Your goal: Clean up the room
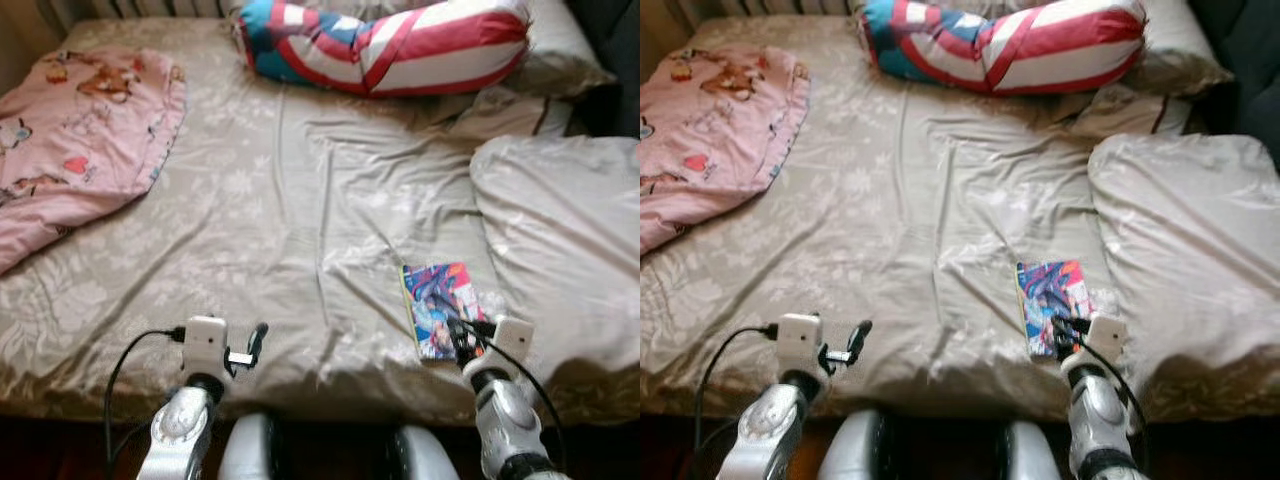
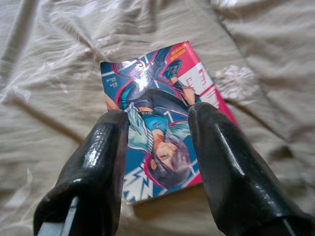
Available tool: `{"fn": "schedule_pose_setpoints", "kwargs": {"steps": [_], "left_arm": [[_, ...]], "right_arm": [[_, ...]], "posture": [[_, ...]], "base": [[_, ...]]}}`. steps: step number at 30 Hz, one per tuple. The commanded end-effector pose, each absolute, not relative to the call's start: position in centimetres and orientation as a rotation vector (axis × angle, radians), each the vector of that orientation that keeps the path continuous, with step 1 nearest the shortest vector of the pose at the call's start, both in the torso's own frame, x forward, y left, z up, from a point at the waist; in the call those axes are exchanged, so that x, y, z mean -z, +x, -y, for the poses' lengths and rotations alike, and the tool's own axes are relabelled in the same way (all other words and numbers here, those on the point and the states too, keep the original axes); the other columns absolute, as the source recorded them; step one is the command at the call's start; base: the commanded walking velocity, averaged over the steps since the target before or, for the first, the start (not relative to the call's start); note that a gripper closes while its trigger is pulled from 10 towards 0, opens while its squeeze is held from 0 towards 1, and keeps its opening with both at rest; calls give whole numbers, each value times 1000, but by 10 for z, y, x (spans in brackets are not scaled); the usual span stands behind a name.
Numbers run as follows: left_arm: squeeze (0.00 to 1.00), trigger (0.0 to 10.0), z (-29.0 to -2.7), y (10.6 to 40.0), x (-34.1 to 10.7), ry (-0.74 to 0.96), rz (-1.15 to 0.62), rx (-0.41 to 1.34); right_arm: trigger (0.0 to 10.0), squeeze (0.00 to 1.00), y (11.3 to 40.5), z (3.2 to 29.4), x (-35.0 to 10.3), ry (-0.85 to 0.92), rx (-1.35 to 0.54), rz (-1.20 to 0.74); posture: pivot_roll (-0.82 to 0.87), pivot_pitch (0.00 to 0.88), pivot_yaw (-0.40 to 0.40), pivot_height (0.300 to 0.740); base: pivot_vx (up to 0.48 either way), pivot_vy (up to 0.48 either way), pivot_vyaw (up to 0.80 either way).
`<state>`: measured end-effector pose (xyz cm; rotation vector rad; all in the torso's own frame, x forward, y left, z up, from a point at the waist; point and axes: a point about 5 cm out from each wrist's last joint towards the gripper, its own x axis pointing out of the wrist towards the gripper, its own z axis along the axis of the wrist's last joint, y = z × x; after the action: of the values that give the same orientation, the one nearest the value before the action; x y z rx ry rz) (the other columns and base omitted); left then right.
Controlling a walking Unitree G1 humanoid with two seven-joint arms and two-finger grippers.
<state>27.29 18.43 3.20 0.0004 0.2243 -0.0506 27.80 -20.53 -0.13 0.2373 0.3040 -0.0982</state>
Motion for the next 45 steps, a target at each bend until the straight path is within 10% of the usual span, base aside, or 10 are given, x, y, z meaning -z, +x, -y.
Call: {"fn": "schedule_pose_setpoints", "kwargs": {"steps": [1, 18, 45], "left_arm": [[0, 10000, -190, 270, -16, -30, -308, 24], [0, 10000, -207, 219, 58, -7, -769, -95], [0, 10000, -210, 187, 78, 47, -900, -107]], "right_arm": [[10000, 0, 271, 204, 9, 204, 83, -359], [10000, 0, 212, 194, 66, 104, 92, -784], [10000, 0, 171, 195, 87, 86, 117, -924]], "posture": [[11, 63, -36, 709], [6, 0, -53, 738], [-11, 0, -34, 738]], "base": [[0, 0, 0], [0, 0, 0], [0, 0, 272]]}}
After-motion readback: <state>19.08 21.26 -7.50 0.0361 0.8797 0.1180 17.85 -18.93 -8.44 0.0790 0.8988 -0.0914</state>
